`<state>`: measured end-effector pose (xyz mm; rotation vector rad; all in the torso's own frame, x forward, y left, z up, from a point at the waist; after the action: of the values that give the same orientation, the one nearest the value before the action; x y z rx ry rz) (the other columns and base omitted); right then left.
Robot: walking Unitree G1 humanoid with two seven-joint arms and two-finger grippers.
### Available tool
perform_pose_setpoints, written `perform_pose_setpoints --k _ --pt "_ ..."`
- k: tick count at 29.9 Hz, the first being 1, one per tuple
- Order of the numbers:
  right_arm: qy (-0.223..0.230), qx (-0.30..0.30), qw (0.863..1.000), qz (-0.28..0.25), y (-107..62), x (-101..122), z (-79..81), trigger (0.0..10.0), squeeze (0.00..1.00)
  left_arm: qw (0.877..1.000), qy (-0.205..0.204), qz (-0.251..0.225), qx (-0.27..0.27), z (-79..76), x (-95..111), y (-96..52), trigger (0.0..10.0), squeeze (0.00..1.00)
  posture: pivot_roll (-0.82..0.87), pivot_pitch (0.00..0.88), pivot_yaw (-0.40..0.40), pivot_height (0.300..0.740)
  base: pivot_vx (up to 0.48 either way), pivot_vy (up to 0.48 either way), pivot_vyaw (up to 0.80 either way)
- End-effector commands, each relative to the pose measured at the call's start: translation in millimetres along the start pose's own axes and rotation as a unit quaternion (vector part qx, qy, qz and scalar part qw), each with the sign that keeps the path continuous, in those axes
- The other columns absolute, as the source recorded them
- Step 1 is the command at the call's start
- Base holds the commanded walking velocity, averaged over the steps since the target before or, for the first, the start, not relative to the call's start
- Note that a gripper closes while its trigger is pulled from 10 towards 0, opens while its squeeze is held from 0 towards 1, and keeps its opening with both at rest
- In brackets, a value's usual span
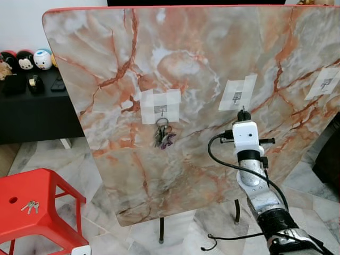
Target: Hang keys on a hook
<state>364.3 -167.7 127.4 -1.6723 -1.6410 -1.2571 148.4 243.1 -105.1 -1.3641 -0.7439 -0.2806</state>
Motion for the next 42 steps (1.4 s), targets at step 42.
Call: perform_pose_setpoints --k 42 --pt "-0.042 0.010 0.999 0.000 9.6 3 7.9 10.0 0.00 0.999 0.002 -0.035 -0.018 -19.7 12 2.6 10.0 0.00 0.02 0.000 -0.074 0.740 0.000 0.000 0.00"
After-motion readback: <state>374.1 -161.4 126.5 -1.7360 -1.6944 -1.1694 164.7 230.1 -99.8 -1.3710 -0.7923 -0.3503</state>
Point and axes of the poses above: a point about 5 cm out from each wrist's last joint towards the gripper, its own y axis pointing out of the wrist towards the gripper, its own x axis along the axis of the wrist's last joint, z = x × y, the point moved 2 cm from there along y, pointing out of the wrist towards the gripper, and after that the axes turned 5 degrees about -y, right-handed, at the moved point
